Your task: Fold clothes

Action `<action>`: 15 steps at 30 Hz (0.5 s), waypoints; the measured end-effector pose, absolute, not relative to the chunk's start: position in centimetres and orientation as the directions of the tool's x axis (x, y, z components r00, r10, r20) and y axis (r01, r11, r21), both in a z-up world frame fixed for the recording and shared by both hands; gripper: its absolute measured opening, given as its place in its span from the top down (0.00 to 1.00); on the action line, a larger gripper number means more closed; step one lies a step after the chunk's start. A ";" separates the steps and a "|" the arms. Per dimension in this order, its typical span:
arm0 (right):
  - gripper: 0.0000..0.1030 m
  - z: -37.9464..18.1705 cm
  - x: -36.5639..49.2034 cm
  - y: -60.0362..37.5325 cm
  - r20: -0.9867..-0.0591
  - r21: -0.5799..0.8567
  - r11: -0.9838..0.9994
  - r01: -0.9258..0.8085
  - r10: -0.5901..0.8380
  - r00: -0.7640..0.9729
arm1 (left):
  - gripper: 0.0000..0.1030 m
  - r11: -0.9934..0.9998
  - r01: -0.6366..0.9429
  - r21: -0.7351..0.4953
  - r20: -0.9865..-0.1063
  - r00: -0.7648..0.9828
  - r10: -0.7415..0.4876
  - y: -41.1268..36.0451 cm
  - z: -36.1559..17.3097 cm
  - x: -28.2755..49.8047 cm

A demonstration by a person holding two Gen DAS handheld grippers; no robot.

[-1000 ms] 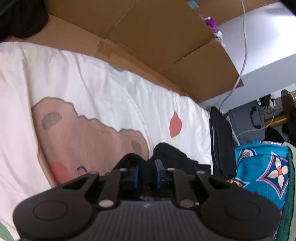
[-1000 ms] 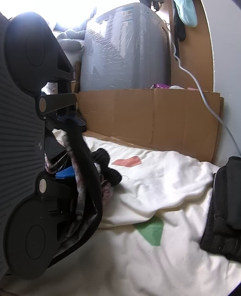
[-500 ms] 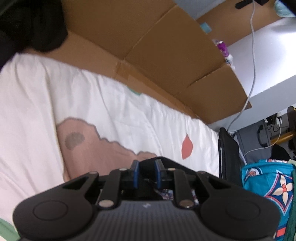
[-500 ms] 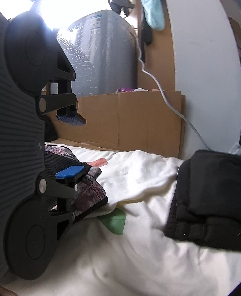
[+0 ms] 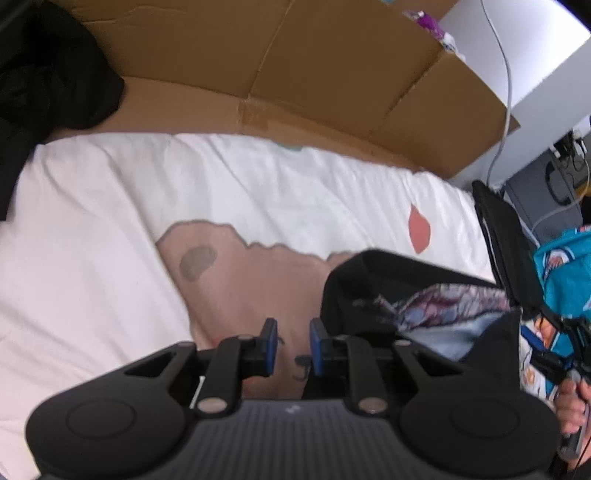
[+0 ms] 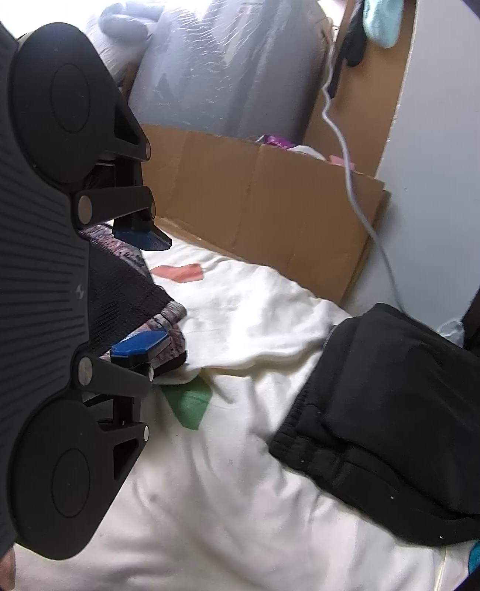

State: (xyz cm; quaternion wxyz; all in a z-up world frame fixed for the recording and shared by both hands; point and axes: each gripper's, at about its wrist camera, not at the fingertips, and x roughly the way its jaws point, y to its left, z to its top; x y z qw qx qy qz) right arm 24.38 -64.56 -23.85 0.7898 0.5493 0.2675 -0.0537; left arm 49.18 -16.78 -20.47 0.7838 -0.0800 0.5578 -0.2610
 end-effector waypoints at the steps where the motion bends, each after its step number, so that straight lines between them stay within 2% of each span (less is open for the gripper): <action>1: 0.50 -23.9 24.4 -64.5 -0.485 0.837 0.394 0.379 0.214 0.848 | 0.82 0.848 0.339 -0.408 -0.838 0.230 -0.495 -16.8 -20.4 49.0; 9: 0.49 -24.2 24.4 -64.5 -0.512 0.823 0.404 0.399 0.224 0.829 | 0.78 0.807 0.487 -0.333 -0.867 0.179 -0.465 -19.5 -19.9 47.5; 13: 0.41 -24.2 24.4 -64.4 -0.514 0.822 0.406 0.400 0.226 0.827 | 0.75 0.793 0.524 -0.311 -0.877 0.163 -0.452 -20.9 -20.5 46.9; 15: 0.41 -24.3 24.5 -64.4 -0.514 0.821 0.408 0.399 0.226 0.827 | 0.75 0.792 0.526 -0.309 -0.878 0.161 -0.450 -21.4 -20.7 46.7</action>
